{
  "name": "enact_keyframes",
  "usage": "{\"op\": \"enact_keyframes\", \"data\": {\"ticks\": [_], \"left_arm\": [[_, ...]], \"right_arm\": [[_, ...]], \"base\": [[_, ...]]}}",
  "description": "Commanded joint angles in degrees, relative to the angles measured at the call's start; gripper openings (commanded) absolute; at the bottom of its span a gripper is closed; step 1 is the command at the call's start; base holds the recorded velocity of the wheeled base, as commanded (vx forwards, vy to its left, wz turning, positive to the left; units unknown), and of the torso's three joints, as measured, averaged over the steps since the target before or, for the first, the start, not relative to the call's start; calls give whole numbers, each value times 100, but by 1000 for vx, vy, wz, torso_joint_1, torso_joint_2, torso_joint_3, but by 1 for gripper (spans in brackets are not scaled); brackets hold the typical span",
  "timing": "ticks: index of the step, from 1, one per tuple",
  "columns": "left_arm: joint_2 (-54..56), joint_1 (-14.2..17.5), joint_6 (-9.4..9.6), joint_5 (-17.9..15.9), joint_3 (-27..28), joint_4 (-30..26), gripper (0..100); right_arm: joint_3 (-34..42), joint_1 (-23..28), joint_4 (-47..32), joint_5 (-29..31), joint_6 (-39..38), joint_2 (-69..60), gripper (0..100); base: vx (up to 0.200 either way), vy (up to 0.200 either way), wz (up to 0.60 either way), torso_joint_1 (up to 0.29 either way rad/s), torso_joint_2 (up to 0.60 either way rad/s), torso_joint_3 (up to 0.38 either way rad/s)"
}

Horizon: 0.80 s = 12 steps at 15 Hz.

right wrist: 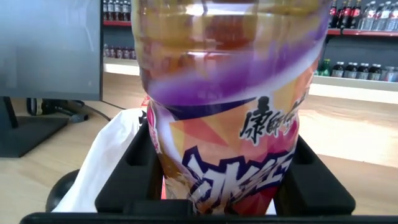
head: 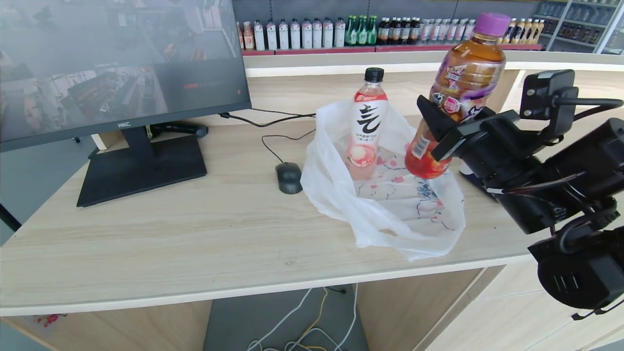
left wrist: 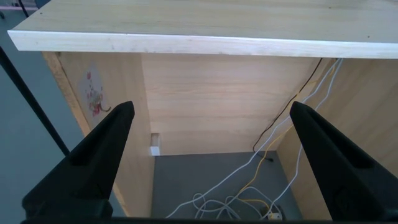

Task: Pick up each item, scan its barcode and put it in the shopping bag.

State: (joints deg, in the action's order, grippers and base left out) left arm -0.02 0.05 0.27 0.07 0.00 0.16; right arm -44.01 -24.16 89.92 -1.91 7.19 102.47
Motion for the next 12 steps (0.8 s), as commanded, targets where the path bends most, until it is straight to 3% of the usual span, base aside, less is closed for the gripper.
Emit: {"op": "enact_keyframes", "data": {"ticks": [1,12], "left_arm": [[2,4,0,1,0,2,100],[2,4,0,-7,0,2,100]], "right_arm": [[-240,34,8,-2,1,405,0],[-530,236,8,-2,-7,1284,0]], "base": [[0,0,0,0,0,0],[0,0,0,0,0,0]]}}
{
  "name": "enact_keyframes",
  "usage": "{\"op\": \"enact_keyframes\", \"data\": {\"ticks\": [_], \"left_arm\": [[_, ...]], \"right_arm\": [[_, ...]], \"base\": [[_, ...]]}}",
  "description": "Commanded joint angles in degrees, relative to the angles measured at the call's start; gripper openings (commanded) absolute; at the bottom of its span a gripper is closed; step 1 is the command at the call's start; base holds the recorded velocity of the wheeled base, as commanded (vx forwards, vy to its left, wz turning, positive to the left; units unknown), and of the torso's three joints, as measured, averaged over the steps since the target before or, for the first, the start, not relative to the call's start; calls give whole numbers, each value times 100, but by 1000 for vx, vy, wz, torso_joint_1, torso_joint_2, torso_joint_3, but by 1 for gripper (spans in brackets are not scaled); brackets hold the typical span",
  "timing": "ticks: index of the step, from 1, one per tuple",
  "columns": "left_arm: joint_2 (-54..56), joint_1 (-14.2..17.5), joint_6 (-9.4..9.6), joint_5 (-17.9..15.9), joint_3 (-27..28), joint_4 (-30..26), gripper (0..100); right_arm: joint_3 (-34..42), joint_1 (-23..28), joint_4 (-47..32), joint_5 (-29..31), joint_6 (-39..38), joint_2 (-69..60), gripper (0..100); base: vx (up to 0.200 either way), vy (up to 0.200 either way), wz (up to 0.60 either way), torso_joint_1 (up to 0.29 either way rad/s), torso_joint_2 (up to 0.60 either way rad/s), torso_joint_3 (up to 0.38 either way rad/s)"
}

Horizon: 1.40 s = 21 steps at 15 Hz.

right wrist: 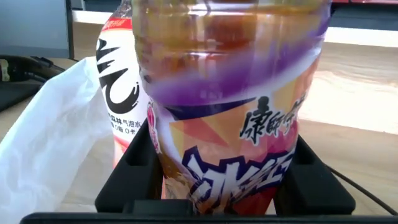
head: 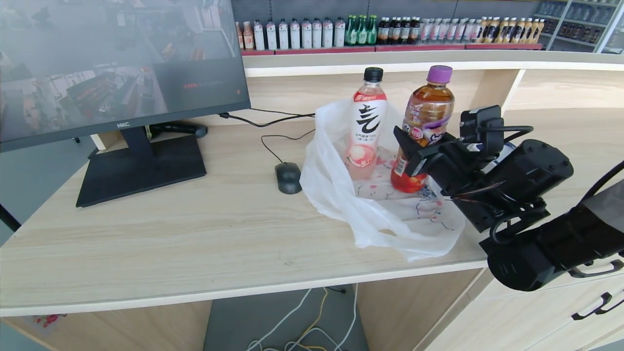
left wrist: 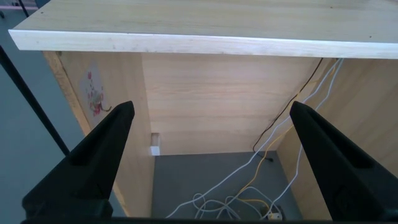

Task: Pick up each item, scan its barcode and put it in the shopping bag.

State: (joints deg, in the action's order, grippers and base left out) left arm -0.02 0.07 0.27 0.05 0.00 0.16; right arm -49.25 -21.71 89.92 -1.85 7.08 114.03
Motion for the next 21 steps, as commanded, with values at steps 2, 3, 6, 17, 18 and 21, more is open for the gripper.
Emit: {"op": "enact_keyframes", "data": {"ticks": [2,3,6,17,18,21], "left_arm": [[2,1,0,4,0,2,100],[2,1,0,4,0,2,100],[2,1,0,4,0,2,100],[2,1,0,-5,0,2,100],[2,1,0,4,0,2,100],[2,1,0,4,0,2,100]], "right_arm": [[-14,18,8,-8,4,181,0],[-14,35,8,-8,4,207,0],[-67,53,8,-8,-5,260,0],[82,44,8,-8,-5,278,0],[91,35,8,-8,-93,278,0],[100,18,8,-8,-155,278,0]], "base": [[0,0,0,0,0,0],[0,0,0,0,0,0],[0,0,0,0,0,0],[0,0,0,0,0,0],[0,0,0,0,0,0],[0,0,0,0,0,0]]}}
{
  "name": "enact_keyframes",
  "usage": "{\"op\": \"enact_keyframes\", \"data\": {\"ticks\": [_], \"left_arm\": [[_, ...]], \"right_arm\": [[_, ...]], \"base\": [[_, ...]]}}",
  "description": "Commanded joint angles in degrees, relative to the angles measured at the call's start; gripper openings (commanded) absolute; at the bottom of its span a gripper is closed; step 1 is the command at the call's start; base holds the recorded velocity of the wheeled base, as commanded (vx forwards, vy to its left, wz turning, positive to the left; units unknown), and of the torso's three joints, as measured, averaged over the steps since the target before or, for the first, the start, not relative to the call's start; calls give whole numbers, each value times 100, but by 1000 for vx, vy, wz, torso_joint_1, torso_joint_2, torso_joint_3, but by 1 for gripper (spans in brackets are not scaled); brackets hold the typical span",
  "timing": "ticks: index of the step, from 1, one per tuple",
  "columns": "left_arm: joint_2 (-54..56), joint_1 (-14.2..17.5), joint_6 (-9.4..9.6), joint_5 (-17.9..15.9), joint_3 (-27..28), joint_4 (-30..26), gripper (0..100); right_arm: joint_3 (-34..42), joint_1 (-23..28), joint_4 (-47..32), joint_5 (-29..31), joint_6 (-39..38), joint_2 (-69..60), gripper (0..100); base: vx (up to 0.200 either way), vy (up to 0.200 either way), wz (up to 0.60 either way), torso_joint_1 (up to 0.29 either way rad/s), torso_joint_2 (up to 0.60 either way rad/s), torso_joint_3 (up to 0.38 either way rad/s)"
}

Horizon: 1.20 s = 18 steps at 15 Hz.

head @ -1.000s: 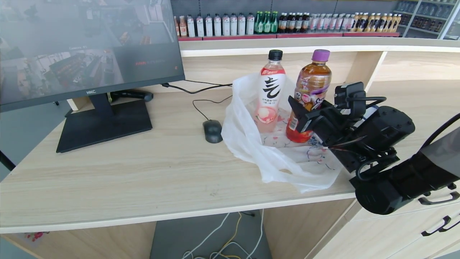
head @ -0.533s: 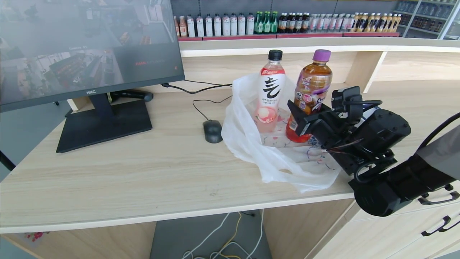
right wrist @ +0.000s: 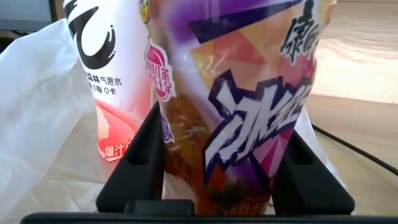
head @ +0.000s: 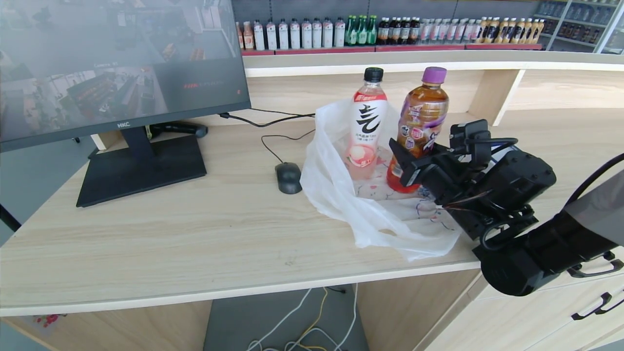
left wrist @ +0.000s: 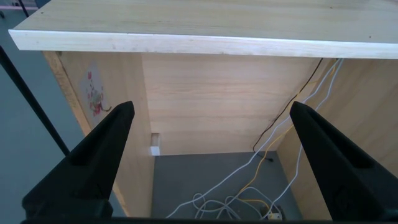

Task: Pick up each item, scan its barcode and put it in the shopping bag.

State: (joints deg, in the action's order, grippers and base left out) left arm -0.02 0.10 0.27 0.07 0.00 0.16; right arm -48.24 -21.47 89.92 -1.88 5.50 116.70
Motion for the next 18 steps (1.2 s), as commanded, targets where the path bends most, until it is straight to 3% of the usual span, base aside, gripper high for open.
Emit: {"op": "enact_keyframes", "data": {"ticks": [1,5,6,12,18], "left_arm": [[2,-1,0,1,0,2,100],[2,-1,0,1,0,2,100],[2,-1,0,1,0,2,100],[2,-1,0,1,0,2,100],[2,-1,0,1,0,2,100]], "right_arm": [[7,-7,8,-6,4,-7,0],[60,2,8,-6,-31,-16,0],[43,-7,8,-6,-58,-16,100],[183,-103,8,-6,-58,-446,100],[1141,-147,8,-6,-40,-1589,100]], "base": [[0,0,0,0,0,0],[0,0,0,0,0,0],[0,0,0,0,0,0],[0,0,0,0,0,0],[0,0,0,0,0,0]]}}
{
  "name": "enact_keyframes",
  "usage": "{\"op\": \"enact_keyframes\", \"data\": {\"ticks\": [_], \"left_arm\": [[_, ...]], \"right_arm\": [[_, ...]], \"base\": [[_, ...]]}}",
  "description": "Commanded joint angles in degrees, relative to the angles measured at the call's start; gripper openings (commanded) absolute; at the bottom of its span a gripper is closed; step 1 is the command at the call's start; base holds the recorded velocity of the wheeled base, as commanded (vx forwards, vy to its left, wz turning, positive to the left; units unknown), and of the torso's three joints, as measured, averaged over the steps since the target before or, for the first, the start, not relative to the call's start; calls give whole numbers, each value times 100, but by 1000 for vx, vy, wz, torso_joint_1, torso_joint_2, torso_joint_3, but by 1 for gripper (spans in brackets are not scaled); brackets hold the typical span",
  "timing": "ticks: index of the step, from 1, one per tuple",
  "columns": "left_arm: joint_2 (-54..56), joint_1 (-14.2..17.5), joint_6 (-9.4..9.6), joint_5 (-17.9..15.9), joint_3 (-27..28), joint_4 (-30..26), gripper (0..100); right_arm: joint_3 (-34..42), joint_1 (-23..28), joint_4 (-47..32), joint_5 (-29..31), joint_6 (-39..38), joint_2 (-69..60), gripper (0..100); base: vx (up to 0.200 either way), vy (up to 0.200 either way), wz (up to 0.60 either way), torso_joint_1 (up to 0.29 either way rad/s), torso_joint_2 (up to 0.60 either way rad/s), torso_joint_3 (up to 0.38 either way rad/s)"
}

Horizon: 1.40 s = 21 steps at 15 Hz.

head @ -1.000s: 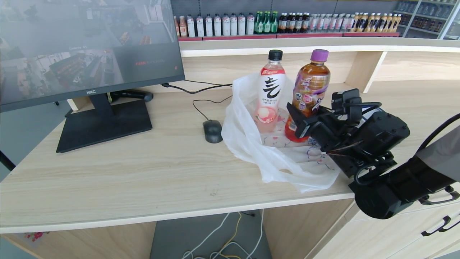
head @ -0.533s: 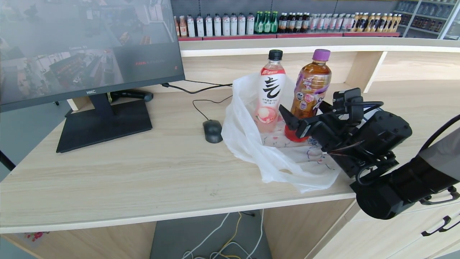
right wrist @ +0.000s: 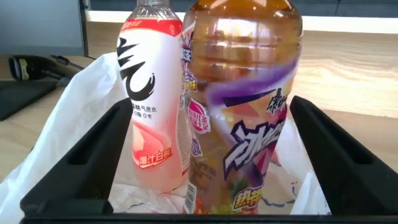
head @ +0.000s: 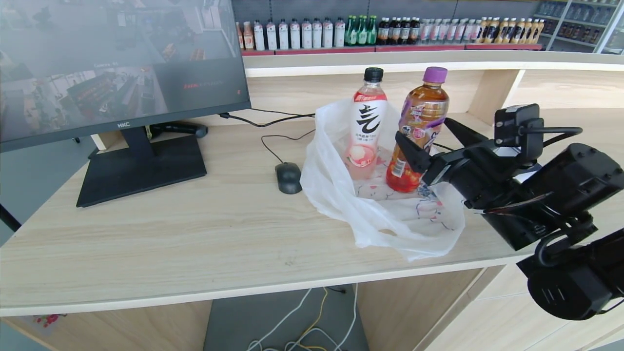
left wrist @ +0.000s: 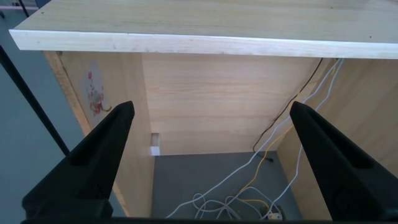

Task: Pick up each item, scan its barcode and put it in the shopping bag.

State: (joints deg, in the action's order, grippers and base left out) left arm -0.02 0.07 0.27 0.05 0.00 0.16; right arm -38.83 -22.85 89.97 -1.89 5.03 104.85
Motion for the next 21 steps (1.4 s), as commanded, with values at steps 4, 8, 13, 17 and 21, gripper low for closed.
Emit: {"op": "enact_keyframes", "data": {"ticks": [4,8,13,17,21], "left_arm": [[2,1,0,4,0,2,100],[2,1,0,4,0,2,100],[2,1,0,4,0,2,100],[2,1,0,4,0,2,100],[2,1,0,4,0,2,100]], "right_arm": [[1641,43,3,-4,15,-1775,100],[3531,202,3,4,24,-3076,100],[3883,228,-2308,224,85,-4948,100],[3874,149,-7063,207,173,-7761,100],[3830,158,-9058,180,173,-9413,100]], "base": [[0,0,0,0,0,0],[0,0,0,0,0,0],[0,0,0,0,0,0],[0,0,0,0,0,0],[0,0,0,0,0,0]]}}
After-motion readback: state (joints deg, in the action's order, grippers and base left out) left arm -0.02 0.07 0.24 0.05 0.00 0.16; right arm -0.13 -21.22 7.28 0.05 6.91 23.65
